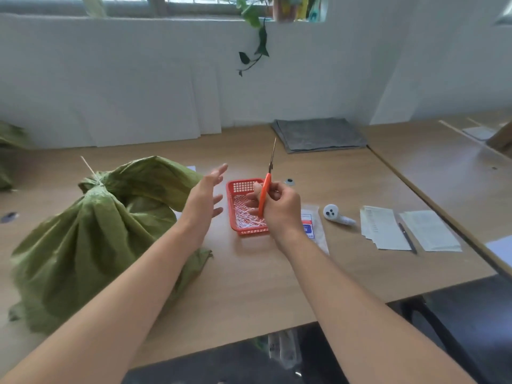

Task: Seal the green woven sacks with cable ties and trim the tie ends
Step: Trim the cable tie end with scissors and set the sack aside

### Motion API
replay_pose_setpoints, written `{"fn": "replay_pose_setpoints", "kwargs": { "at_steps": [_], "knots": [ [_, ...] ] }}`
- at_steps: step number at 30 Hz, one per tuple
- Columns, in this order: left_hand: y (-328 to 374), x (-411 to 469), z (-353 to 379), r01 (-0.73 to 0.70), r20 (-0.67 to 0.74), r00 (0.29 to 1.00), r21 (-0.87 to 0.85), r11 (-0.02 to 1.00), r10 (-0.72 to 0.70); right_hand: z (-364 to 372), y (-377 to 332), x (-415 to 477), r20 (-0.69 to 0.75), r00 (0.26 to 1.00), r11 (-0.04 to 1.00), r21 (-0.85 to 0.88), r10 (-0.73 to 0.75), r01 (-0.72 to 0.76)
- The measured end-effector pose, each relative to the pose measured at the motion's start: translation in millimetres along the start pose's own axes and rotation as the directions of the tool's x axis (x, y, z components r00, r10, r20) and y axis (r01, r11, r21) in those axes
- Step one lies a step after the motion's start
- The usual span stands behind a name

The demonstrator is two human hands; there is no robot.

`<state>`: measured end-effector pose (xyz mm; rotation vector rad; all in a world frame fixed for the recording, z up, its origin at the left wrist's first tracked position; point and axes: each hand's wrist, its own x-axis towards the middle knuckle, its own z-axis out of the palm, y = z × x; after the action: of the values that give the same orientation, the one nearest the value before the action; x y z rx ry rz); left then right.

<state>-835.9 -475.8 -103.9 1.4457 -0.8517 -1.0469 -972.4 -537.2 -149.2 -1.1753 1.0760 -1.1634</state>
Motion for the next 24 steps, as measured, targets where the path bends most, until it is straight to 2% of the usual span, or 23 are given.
{"fn": "replay_pose_setpoints", "kwargs": {
  "at_steps": [4, 14, 18, 24],
  "knots": [
    [7.3, -3.3, -27.9, -0.031, -0.079, 0.996, -0.009, 0.999, 0.030, 28.9, -6.7, -3.5, 0.047, 0.999, 0.999, 0.036, -0.007, 0.005],
    [10.9, 10.7, -135.8, -0.061, -0.228, 0.972, -0.012, 0.998, 0.056, 145.5, 6.2, -3.2, 0.197, 0.979, 0.998, -0.016, -0.050, 0.054],
    [13.8, 29.0, -188.4, -0.079, -0.230, 0.970, 0.004, 0.997, 0.078, 203.1, 7.2, 0.2, 0.226, 0.974, 1.000, -0.007, -0.026, 0.029],
    [16.6, 69.3, -262.3, -0.037, -0.197, 0.980, 0.000, 0.999, 0.036, 286.7, 19.2, 14.0, 0.175, 0.985, 1.000, -0.020, -0.004, 0.007]
  ]
}}
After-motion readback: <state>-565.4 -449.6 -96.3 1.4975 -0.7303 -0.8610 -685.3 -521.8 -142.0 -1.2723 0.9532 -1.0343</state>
